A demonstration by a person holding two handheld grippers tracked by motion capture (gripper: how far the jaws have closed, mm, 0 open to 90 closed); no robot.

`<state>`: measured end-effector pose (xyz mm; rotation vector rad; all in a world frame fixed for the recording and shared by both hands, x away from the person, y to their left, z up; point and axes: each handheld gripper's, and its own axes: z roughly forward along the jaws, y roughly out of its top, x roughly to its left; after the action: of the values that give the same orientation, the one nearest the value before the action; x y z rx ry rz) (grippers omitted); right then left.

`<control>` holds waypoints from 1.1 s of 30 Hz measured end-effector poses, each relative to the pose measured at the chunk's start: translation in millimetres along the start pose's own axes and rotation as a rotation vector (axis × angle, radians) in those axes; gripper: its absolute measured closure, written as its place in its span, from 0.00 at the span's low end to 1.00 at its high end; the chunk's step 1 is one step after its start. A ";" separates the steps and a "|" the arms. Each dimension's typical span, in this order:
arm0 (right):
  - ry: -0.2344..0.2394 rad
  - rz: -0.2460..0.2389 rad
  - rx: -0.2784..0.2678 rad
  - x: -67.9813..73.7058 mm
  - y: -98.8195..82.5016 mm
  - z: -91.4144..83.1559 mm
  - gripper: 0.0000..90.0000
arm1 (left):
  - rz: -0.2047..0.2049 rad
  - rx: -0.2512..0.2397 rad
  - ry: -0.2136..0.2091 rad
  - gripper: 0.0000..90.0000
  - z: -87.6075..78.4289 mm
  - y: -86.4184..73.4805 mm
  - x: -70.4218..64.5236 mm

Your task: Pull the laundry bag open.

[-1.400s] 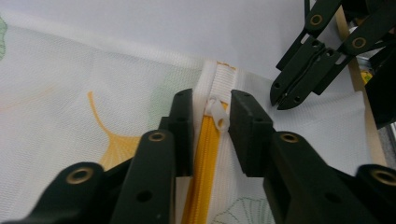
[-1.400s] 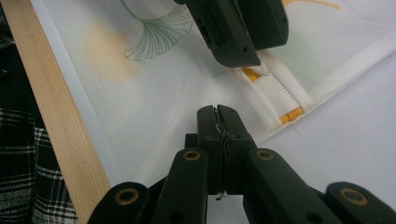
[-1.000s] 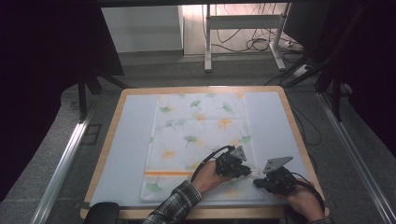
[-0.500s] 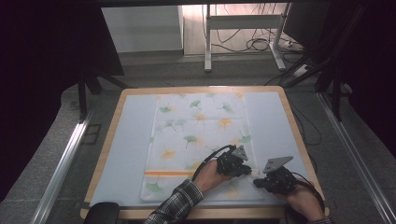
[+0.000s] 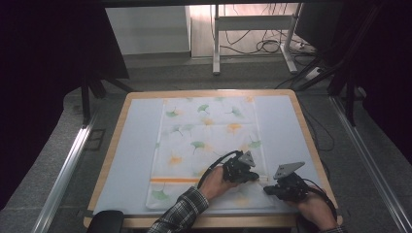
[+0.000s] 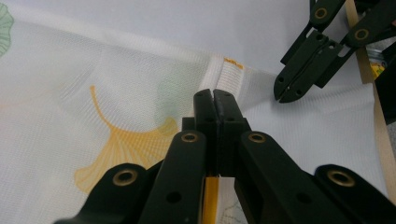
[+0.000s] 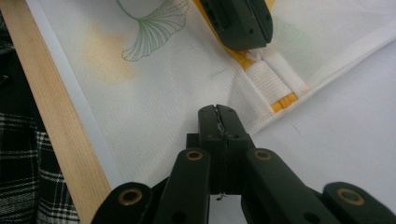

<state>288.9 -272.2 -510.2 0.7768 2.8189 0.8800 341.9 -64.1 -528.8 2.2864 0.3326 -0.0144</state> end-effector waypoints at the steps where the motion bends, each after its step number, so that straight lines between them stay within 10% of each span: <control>1: 0.001 0.001 0.000 0.0 0.0 0.0 0.99 | 0.002 0.002 0.002 1.00 -0.4 -0.2 -0.3; 33: -0.106 0.084 -0.008 -8.6 11.1 6.3 0.99 | 0.061 0.017 0.027 1.00 2.9 2.0 -5.4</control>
<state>302.7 -265.4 -509.8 0.9178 2.7074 0.8348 337.5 -68.8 -528.7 2.3140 0.2775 0.0451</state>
